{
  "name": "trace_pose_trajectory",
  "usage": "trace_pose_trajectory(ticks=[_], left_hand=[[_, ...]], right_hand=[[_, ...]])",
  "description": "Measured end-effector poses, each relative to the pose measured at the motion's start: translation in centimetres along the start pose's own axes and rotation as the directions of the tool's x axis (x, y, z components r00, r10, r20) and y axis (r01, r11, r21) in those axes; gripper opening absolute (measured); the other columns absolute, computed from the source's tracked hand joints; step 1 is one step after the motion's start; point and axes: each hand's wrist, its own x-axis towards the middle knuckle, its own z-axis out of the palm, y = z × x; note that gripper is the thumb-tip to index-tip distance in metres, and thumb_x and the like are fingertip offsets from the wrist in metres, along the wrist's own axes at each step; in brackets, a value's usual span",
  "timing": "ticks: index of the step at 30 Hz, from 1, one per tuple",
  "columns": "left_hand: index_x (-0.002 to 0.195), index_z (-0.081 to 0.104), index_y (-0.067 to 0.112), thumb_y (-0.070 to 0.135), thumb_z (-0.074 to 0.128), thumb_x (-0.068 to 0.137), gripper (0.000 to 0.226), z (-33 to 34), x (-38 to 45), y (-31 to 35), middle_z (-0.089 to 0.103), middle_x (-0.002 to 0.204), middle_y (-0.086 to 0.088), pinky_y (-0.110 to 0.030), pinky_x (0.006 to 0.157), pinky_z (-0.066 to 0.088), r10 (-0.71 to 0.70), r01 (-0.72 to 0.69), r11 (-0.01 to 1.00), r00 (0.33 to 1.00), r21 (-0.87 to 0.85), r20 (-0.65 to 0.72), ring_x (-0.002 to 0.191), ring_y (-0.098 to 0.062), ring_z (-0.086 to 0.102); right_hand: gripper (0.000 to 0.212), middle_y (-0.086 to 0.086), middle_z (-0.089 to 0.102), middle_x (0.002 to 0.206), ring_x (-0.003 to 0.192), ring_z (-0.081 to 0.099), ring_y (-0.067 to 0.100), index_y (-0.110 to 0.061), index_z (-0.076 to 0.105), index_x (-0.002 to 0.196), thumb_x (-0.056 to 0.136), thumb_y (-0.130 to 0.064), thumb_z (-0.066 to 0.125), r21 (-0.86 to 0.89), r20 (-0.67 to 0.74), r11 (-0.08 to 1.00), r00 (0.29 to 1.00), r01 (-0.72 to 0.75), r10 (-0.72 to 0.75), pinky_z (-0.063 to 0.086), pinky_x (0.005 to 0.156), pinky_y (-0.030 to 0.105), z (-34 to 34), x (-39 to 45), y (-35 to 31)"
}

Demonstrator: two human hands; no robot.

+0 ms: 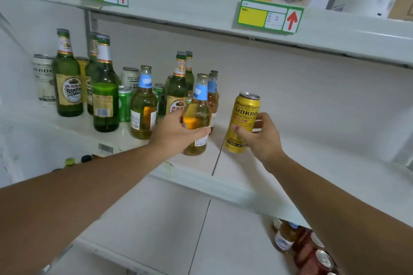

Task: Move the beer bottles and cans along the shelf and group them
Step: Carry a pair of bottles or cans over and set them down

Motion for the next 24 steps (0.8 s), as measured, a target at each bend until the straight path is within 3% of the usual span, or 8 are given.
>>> trace_pose_trajectory(ticks=[4, 9, 11, 16, 24], left_hand=[[0.102, 0.08, 0.035, 0.066, 0.092, 0.067, 0.048, 3.4, 0.1, 2.7, 0.082, 0.095, 0.013, -0.044, 0.092, 0.066, 0.053, -0.046, 0.996, 0.994, -0.072, 0.099, 0.094, -0.009, 0.077], [0.105, 0.081, 0.031, 0.065, 0.094, 0.061, 0.057, 8.7, -0.6, 5.9, 0.084, 0.096, 0.014, -0.045, 0.095, 0.066, 0.08, -0.052, 0.992, 0.962, -0.111, 0.262, 0.095, -0.009, 0.08], [0.103, 0.081, 0.032, 0.069, 0.093, 0.056, 0.061, 11.1, -1.3, 7.5, 0.084, 0.094, 0.015, -0.045, 0.094, 0.066, 0.091, -0.064, 0.993, 0.956, -0.102, 0.28, 0.094, -0.011, 0.08], [0.099, 0.083, 0.032, 0.052, 0.1, 0.068, 0.041, 17.5, -3.0, 12.4, 0.084, 0.094, 0.014, -0.044, 0.096, 0.065, 0.124, -0.092, 0.989, 0.939, -0.113, 0.32, 0.096, -0.012, 0.08], [0.102, 0.084, 0.03, 0.046, 0.1, 0.072, 0.037, 28.7, -4.8, 19.2, 0.085, 0.097, 0.013, -0.046, 0.098, 0.065, 0.129, -0.067, 0.982, 0.926, -0.179, 0.356, 0.095, -0.015, 0.082]], right_hand=[[0.049, -0.004, 0.072, 0.114, 0.1, 0.075, 0.02, -0.032, 0.061, 0.118, 0.082, -0.043, 0.092, -0.056, -0.101, 0.997, 0.994, -0.049, 0.043, 0.066, 0.087, 0.052, -5.6, -1.2, 0.9], [0.046, -0.004, 0.072, 0.113, 0.101, 0.075, 0.021, -0.032, 0.061, 0.116, 0.082, -0.042, 0.092, -0.072, -0.183, 0.994, 0.981, -0.084, 0.069, 0.066, 0.089, 0.053, -12.5, -2.9, 2.4], [0.048, -0.004, 0.072, 0.113, 0.102, 0.075, 0.021, -0.031, 0.061, 0.116, 0.081, -0.042, 0.092, -0.063, -0.209, 0.994, 0.975, -0.094, 0.079, 0.066, 0.089, 0.053, -15.2, -3.4, 3.4], [0.053, -0.005, 0.071, 0.112, 0.101, 0.074, 0.019, -0.03, 0.06, 0.119, 0.079, -0.046, 0.092, -0.057, -0.246, 0.993, 0.966, -0.103, 0.086, 0.065, 0.089, 0.053, -22.5, -4.4, 6.5], [0.058, -0.009, 0.068, 0.109, 0.098, 0.069, 0.013, -0.027, 0.058, 0.126, 0.081, -0.046, 0.089, -0.098, -0.294, 0.988, 0.952, -0.118, 0.085, 0.063, 0.09, 0.048, -33.7, -4.3, 11.6]])
